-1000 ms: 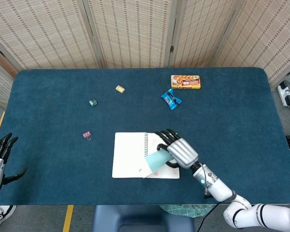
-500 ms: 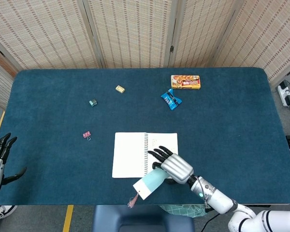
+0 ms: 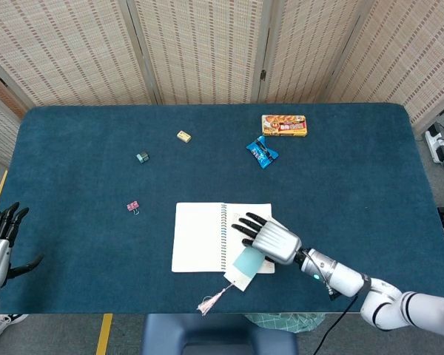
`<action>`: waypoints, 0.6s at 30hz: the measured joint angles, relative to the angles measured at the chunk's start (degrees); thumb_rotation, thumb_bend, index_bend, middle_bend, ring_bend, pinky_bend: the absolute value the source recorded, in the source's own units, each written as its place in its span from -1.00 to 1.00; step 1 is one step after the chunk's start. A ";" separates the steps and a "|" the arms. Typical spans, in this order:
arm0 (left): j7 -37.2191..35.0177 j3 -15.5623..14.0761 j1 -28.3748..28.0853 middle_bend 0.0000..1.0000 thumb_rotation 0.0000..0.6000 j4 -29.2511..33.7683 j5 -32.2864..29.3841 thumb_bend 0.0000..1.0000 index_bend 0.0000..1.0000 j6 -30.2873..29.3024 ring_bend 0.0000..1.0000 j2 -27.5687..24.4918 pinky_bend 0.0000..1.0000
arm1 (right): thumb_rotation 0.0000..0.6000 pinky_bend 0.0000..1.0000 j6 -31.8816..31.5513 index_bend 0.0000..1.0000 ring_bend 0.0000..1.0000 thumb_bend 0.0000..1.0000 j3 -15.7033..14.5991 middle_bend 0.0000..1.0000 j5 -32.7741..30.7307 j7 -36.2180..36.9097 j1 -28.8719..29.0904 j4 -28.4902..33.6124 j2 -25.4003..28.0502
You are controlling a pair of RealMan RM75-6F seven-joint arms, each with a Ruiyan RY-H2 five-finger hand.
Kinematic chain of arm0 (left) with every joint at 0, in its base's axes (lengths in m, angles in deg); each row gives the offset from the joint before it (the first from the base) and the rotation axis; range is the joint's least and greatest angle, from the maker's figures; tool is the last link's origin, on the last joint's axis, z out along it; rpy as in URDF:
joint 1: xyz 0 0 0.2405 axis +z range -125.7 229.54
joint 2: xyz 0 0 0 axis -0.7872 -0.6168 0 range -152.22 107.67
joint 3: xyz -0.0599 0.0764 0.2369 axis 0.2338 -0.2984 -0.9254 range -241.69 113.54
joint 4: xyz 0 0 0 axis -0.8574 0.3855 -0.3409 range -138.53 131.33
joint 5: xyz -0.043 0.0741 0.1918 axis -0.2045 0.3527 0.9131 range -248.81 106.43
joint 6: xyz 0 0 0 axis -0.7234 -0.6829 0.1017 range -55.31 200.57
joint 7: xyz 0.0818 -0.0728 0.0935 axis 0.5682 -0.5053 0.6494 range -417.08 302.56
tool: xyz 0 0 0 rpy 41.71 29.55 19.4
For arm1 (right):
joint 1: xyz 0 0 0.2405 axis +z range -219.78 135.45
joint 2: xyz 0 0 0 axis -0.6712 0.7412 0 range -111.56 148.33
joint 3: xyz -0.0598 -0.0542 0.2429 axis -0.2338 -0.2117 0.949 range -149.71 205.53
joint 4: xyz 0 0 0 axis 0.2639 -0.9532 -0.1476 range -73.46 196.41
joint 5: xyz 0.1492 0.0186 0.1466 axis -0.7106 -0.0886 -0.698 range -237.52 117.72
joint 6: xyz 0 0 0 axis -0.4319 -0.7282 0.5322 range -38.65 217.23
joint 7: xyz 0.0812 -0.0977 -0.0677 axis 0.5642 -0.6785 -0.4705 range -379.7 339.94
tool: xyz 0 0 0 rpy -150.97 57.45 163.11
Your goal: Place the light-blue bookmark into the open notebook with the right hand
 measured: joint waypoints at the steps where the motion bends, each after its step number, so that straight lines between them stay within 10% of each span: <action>1: 0.32 0.05 -0.02 -1.00 1.00 -0.02 -0.12 -0.51 -0.78 0.05 -1.00 0.13 -1.00 | 1.00 -0.83 -0.78 0.08 -0.88 -0.46 -0.28 -0.81 1.23 1.46 0.56 -1.77 -0.42; 18: 2.36 0.91 -0.82 -1.00 1.00 -1.74 -2.42 -0.51 -0.78 2.25 -1.00 1.94 -1.00 | 1.00 -0.81 -13.25 0.08 -0.88 -0.48 -4.64 -0.82 11.60 21.06 7.81 -33.10 -12.91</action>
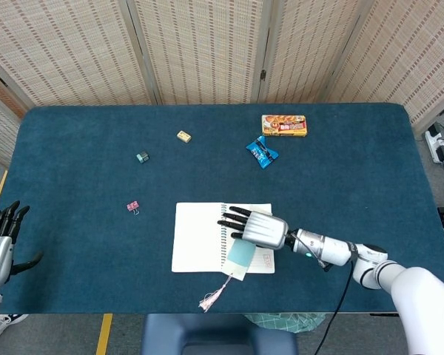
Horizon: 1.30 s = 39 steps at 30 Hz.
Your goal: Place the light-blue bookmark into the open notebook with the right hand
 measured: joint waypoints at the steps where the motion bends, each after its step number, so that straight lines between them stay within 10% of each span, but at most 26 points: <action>1: 0.01 0.02 -0.02 -1.00 1.00 -0.09 -0.07 -0.51 -0.78 0.06 -1.00 0.05 -1.00 | 1.00 -0.81 -0.43 0.08 -0.88 -0.48 -0.18 -0.82 0.04 1.27 0.17 -1.48 -0.75; 16: 0.28 0.89 -0.45 -1.00 1.00 -1.47 -2.03 -0.51 -0.78 1.52 -1.00 0.82 -1.00 | 1.00 -0.81 -3.68 0.06 -0.87 -0.48 -4.09 -0.83 -0.78 17.30 2.78 -22.84 -11.33; 31: 0.25 1.14 -0.49 -1.00 1.00 -1.80 -2.51 -0.51 -0.77 1.74 -1.00 0.97 -1.00 | 1.00 -0.81 -4.48 -0.13 -0.89 -0.50 -6.48 -0.89 -2.61 18.49 2.95 -27.75 -13.81; 39: 0.29 1.24 -0.32 -1.00 1.00 -1.53 -2.54 -0.52 -0.77 1.39 -1.00 1.00 -1.00 | 1.00 -0.81 -3.79 -0.60 -0.95 -0.52 -6.73 -0.99 -3.88 17.88 3.24 -27.81 -13.85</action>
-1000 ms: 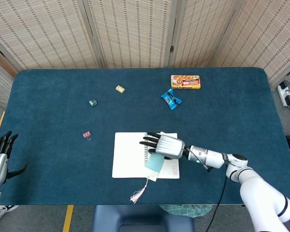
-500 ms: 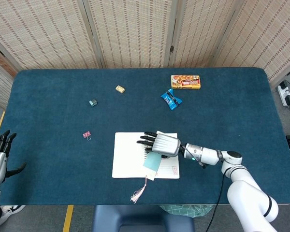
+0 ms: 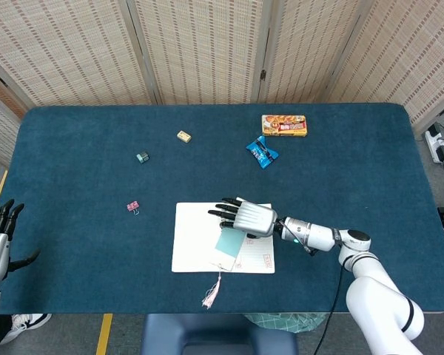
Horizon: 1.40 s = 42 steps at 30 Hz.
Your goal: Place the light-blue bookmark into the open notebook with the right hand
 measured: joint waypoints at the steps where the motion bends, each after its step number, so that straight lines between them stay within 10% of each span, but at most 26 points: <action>1: -0.02 0.00 0.01 -1.00 1.00 0.01 0.01 -0.52 -0.77 -0.03 -1.00 0.00 -1.00 | 1.00 -0.81 0.02 -0.64 -0.95 -0.52 -0.11 -0.99 -0.04 -0.02 0.01 0.07 0.05; 17: -0.24 -0.02 0.03 -1.00 1.00 0.10 0.35 -0.52 -0.77 -0.24 -1.00 -0.13 -1.00 | 1.00 -0.81 -1.55 -0.71 -0.96 -0.52 2.07 -0.93 -4.26 4.28 -1.05 7.02 2.44; 20: -0.20 -0.16 0.07 -1.00 1.00 0.28 0.67 -0.51 -0.77 -0.42 -1.00 -0.20 -1.00 | 1.00 -0.75 -0.88 -0.74 -0.82 -0.52 2.95 -0.69 -5.63 5.14 -1.07 13.25 4.85; 27: 0.05 -0.46 0.40 -1.00 1.00 1.24 1.70 -0.51 -0.77 -1.64 -1.00 -0.55 -1.00 | 1.00 0.88 6.82 -0.76 0.65 -0.28 4.28 0.61 -9.34 2.07 0.78 39.50 16.27; 36: -0.67 -0.92 0.82 -1.00 1.00 2.23 3.05 -0.51 -0.77 -2.88 -1.00 -1.22 -1.00 | 0.77 1.00 26.84 -0.70 1.00 -0.01 6.57 1.00 -20.34 -12.26 4.77 75.16 34.26; 42: -1.86 -0.83 1.16 -1.00 1.00 2.67 3.01 -0.51 -0.77 -3.29 -1.00 -1.93 -1.00 | 0.72 1.00 39.62 -0.70 1.00 0.03 8.73 1.00 -31.98 -19.57 7.64 83.21 39.55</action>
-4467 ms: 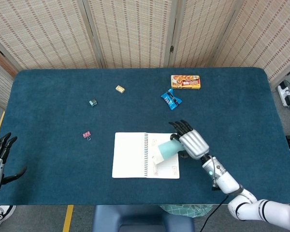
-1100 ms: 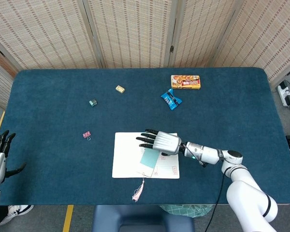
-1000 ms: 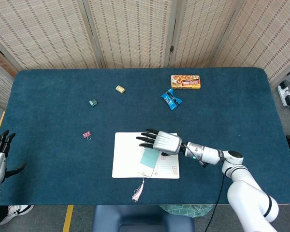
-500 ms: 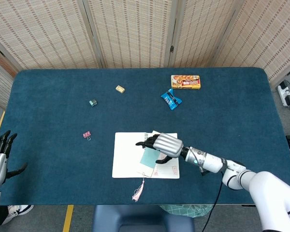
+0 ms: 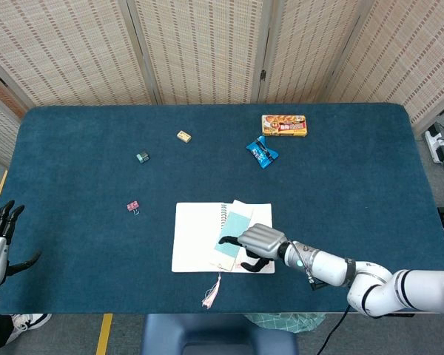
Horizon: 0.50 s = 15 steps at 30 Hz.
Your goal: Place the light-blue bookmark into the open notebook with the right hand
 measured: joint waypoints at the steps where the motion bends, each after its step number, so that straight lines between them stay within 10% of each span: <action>1: -0.18 0.01 0.03 -1.00 1.00 0.04 0.01 -0.51 -0.77 -0.03 -1.00 -0.08 -1.00 | 0.71 1.00 1.12 -0.70 1.00 0.04 0.32 1.00 -1.53 -0.89 0.33 0.40 0.20; 15: -2.61 -0.17 0.59 -1.00 1.00 0.52 0.98 -0.51 -0.78 -1.17 -1.00 -1.33 -1.00 | 0.71 1.00 9.64 -0.72 1.00 0.06 3.20 1.00 -13.82 -8.42 3.39 0.74 -3.77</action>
